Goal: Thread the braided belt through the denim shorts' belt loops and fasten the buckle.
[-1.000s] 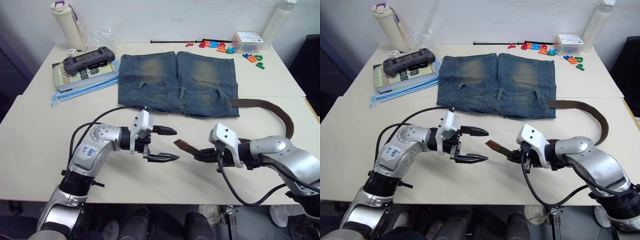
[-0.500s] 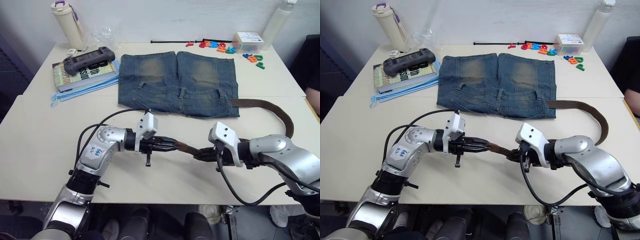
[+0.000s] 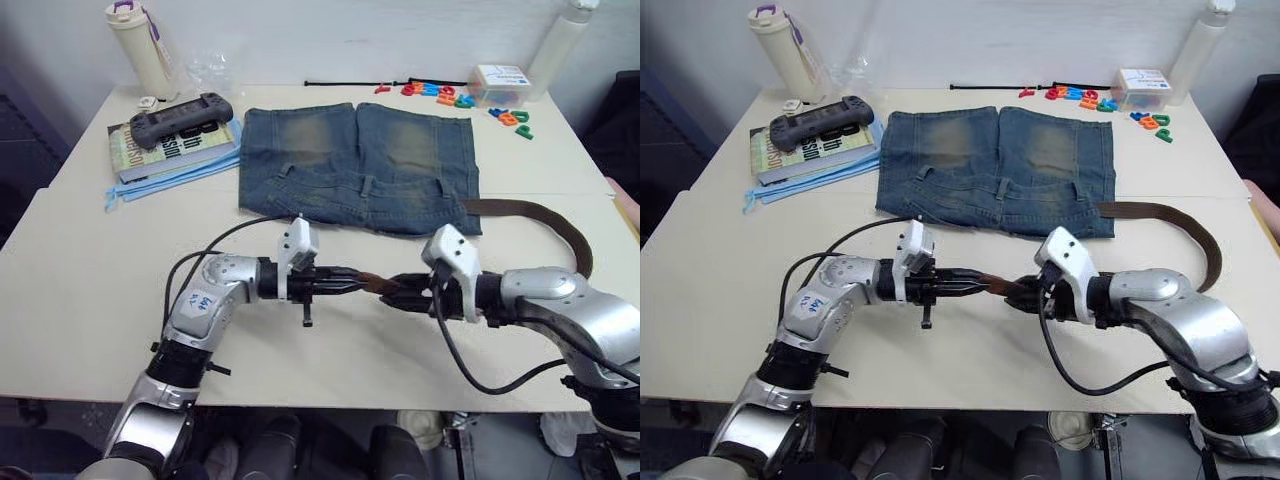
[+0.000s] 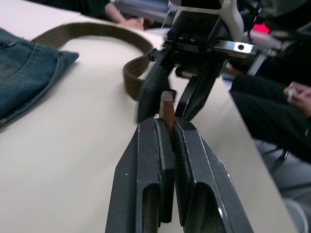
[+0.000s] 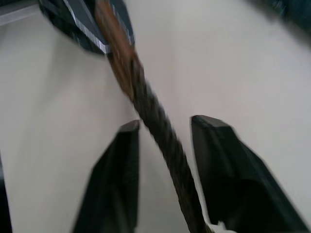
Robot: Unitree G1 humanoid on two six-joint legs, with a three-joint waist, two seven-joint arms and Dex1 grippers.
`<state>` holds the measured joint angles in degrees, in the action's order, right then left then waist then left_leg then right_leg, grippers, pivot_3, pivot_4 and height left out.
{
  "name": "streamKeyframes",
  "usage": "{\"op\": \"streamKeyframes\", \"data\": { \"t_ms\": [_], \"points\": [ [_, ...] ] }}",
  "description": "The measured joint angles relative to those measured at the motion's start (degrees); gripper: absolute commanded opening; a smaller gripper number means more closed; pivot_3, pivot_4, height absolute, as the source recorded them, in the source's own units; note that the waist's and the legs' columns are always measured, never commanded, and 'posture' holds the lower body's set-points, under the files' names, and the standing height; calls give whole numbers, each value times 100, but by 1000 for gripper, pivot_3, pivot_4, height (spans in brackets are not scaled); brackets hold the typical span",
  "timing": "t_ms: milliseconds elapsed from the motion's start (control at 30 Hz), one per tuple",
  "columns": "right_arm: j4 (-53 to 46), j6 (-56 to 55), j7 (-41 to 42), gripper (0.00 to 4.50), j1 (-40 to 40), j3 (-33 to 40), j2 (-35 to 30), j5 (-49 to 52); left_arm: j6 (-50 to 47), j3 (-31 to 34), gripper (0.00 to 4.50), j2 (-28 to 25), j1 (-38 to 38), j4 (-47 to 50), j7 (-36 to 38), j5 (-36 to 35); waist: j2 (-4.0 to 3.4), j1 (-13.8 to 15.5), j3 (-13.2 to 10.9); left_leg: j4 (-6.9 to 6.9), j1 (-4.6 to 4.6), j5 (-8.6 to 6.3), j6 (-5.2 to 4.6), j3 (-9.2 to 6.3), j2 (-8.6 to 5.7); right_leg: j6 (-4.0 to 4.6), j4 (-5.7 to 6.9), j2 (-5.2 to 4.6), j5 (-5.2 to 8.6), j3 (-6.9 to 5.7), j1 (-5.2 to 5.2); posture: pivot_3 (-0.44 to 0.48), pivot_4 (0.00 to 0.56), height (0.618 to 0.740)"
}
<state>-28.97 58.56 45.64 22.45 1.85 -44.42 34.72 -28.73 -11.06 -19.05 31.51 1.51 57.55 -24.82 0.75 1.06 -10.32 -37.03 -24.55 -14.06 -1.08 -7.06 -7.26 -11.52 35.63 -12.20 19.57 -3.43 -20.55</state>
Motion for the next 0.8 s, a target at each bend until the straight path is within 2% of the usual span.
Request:
{"op": "streamKeyframes", "data": {
  "t_ms": [33,100,267,367,467,500,567,700,800],
  "points": [
    [-50,170,-145,3771,-76,367,64,182,-130,80,0,47,-55,13,-94,-73,0,16,0,1,0,0,0,0,0,0,0,0,0,0,0,0,150,714],
    [-82,397,-325,4429,-152,799,111,413,-314,164,0,109,-89,29,-240,-177,0,17,0,1,0,0,0,1,0,0,1,0,0,1,-1,0,150,714],
    [-687,1242,-1110,4429,-454,2420,526,1768,-1413,885,0,726,-138,215,-1224,-977,0,29,0,1,-1,0,0,-1,2,0,3,0,0,0,-1,0,150,714],
    [-1003,1373,-1638,4429,-812,2869,743,2941,-1985,1284,0,970,-137,256,-1759,-1421,0,18,0,0,1,0,0,2,5,0,3,3,0,2,0,0,150,714],
    [-1384,783,-2804,4429,-1494,2580,1065,4859,-2535,1639,0,1163,-145,312,-2199,-1918,1,3,-1,-1,3,0,0,6,8,1,4,3,0,6,-1,0,150,714],
    [-1414,715,-2934,4429,-1532,2509,1088,5002,-2588,1673,0,1174,-145,316,-2238,-1977,1,-4,-1,-2,5,0,0,8,8,1,5,3,0,9,0,0,150,714],
    [-1439,201,-3919,4429,-1738,1952,1381,5669,-2808,1792,0,1197,-142,431,-2378,-2240,6,-29,-2,-9,11,0,-1,8,7,2,-1,3,-1,13,2,0,150,714],
    [-1086,-470,-5159,4429,-1780,1154,1841,5865,-2972,1817,0,1182,-128,495,-2456,-2472,5,-56,-2,-3,20,0,0,15,7,4,1,7,0,29,-2,0,150,714],
    [-645,-916,-5754,4429,-1743,848,2269,5838,-3040,1845,0,1166,-125,543,-2486,-2604,5,-95,-2,0,21,0,0,15,7,4,8,9,0,33,-3,0,150,714]
  ]
}}
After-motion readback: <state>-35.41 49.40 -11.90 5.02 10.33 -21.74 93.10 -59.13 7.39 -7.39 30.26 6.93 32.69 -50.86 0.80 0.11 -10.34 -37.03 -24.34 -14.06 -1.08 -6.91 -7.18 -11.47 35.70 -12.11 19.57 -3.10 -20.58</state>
